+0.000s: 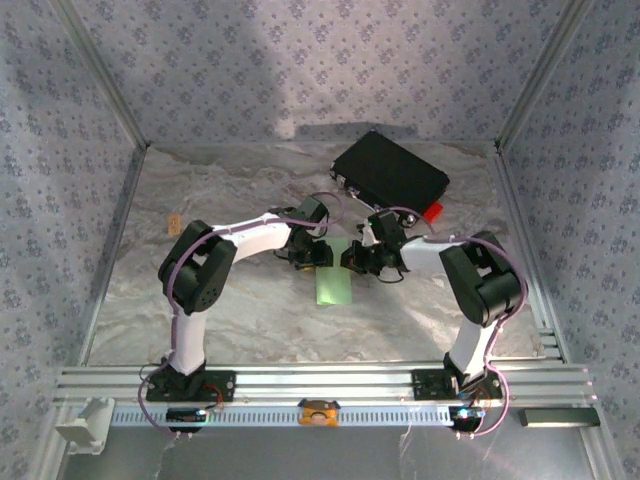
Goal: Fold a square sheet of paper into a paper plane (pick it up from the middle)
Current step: Hold the square sheet of paper at the center of the table.
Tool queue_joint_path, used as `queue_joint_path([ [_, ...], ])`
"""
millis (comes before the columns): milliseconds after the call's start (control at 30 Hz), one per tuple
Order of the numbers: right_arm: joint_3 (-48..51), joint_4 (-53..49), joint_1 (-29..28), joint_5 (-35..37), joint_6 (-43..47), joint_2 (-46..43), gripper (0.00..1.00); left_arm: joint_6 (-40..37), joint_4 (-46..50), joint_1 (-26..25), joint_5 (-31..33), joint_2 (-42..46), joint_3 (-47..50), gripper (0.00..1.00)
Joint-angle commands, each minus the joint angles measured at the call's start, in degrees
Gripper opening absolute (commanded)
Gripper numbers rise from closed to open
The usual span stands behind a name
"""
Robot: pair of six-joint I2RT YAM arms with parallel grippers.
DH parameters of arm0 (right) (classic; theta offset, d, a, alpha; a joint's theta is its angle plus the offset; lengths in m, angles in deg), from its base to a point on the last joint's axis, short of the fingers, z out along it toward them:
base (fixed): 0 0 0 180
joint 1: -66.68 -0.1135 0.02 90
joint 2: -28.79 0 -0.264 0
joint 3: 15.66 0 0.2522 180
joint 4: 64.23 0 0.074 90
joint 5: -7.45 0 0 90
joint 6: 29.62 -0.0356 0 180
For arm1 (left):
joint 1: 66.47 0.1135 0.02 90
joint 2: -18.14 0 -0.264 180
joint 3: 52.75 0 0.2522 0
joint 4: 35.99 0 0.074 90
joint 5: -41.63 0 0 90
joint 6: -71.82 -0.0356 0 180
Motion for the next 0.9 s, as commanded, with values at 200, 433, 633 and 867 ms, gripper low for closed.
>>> queue_joint_path([
  [200, 1.8, -9.2, 0.1, 5.3, 8.1, 3.1, 0.0, -0.5, -6.6, 0.7, 6.3, -7.5, 3.7, 0.48],
  [433, 1.9, -10.6, 1.3, 1.2, 12.3, 2.5, 0.0, 1.2, -7.3, 0.7, 4.6, 0.3, 5.3, 0.52],
  [633, 2.1, -11.7, 1.1, -1.3, 14.2, 2.7, 0.0, 3.2, -8.4, 0.7, 3.8, 10.4, 7.6, 0.57],
  [867, 2.2, -11.9, 1.4, 0.2, 12.8, 2.6, 0.0, 5.7, -13.7, 2.1, -1.5, 15.9, 10.0, 0.49],
])
